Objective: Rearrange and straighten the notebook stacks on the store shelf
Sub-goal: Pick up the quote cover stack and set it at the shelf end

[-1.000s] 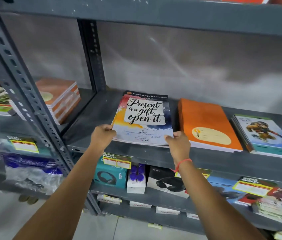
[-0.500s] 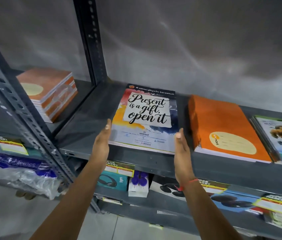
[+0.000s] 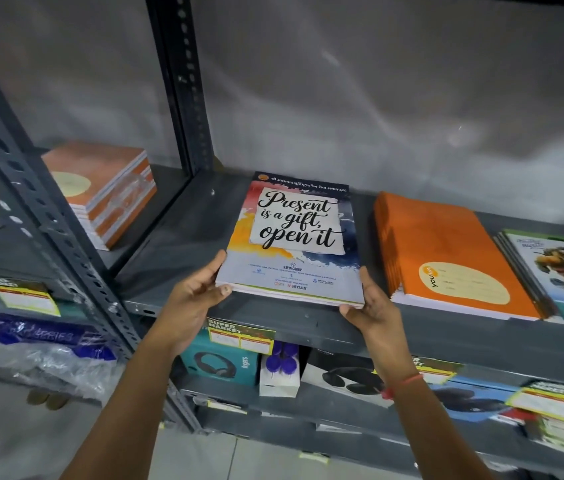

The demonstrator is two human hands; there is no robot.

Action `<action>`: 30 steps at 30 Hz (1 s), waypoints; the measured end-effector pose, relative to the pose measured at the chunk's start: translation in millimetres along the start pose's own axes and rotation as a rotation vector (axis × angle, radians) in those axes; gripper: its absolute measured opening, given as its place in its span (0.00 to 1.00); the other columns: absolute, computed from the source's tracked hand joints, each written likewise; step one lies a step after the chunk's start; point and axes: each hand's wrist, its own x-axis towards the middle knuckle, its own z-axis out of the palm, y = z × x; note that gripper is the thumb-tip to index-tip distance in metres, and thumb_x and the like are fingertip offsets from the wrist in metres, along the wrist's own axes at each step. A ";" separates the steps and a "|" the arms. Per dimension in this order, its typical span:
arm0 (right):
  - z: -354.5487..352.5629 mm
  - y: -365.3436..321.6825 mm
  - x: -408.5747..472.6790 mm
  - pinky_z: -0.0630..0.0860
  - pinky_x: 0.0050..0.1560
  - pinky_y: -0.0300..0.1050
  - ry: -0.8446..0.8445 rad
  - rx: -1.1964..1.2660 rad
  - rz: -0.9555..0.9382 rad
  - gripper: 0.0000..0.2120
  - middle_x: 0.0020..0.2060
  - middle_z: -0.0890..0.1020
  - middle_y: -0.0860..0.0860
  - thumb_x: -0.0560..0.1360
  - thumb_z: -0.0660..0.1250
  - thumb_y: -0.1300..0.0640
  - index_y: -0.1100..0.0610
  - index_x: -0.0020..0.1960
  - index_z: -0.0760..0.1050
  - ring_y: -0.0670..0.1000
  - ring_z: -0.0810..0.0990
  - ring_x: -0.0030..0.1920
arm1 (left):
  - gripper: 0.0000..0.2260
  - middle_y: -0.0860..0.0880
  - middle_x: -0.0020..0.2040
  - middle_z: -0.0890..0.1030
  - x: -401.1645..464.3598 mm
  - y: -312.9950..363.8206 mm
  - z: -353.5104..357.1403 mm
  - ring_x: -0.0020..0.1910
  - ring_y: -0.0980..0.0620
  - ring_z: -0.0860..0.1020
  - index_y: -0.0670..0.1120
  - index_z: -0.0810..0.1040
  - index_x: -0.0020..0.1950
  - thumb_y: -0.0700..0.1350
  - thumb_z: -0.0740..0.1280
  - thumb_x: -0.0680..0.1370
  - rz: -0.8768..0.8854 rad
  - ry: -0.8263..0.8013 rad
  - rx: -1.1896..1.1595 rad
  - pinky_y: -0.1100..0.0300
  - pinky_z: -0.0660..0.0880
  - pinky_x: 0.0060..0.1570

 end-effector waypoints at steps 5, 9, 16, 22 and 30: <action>2.5 -2.1 0.5 0.67 0.68 0.43 0.033 -0.026 0.020 0.32 0.51 0.74 0.34 0.72 0.64 0.70 0.56 0.73 0.59 0.35 0.73 0.54 | 0.25 0.66 0.45 0.84 0.4 -1.0 3.1 0.49 0.70 0.79 0.42 0.62 0.72 0.30 0.59 0.76 -0.018 0.028 0.061 0.76 0.74 0.51; 0.8 -5.7 -0.7 0.65 0.67 0.40 0.034 -0.007 0.020 0.30 0.49 0.74 0.32 0.73 0.63 0.70 0.54 0.72 0.60 0.32 0.72 0.53 | 0.26 0.54 0.68 0.73 0.2 0.7 0.5 0.63 0.62 0.72 0.43 0.60 0.73 0.30 0.59 0.76 -0.025 0.013 0.062 0.71 0.71 0.61; 1.6 -2.9 1.8 0.69 0.59 0.28 0.021 0.003 0.008 0.29 0.50 0.73 0.34 0.75 0.62 0.67 0.54 0.73 0.59 0.43 0.72 0.58 | 0.25 0.54 0.66 0.72 1.6 0.9 2.1 0.57 0.67 0.73 0.44 0.59 0.73 0.32 0.58 0.77 -0.010 0.002 0.101 0.76 0.72 0.53; 3.6 -0.3 3.6 0.67 0.56 0.25 0.044 -0.004 0.009 0.29 0.54 0.75 0.38 0.75 0.63 0.64 0.55 0.73 0.59 0.37 0.74 0.55 | 0.22 0.56 0.62 0.72 0.9 0.1 11.9 0.44 0.75 0.77 0.41 0.64 0.70 0.33 0.61 0.77 0.041 0.133 0.091 0.80 0.72 0.49; 2.0 -1.5 4.8 0.66 0.57 0.27 0.017 0.003 0.029 0.29 0.52 0.74 0.35 0.75 0.62 0.66 0.54 0.73 0.58 0.31 0.72 0.52 | 0.23 0.56 0.65 0.69 0.5 5.9 12.7 0.47 0.75 0.76 0.41 0.62 0.71 0.32 0.59 0.77 0.034 0.118 0.097 0.81 0.72 0.45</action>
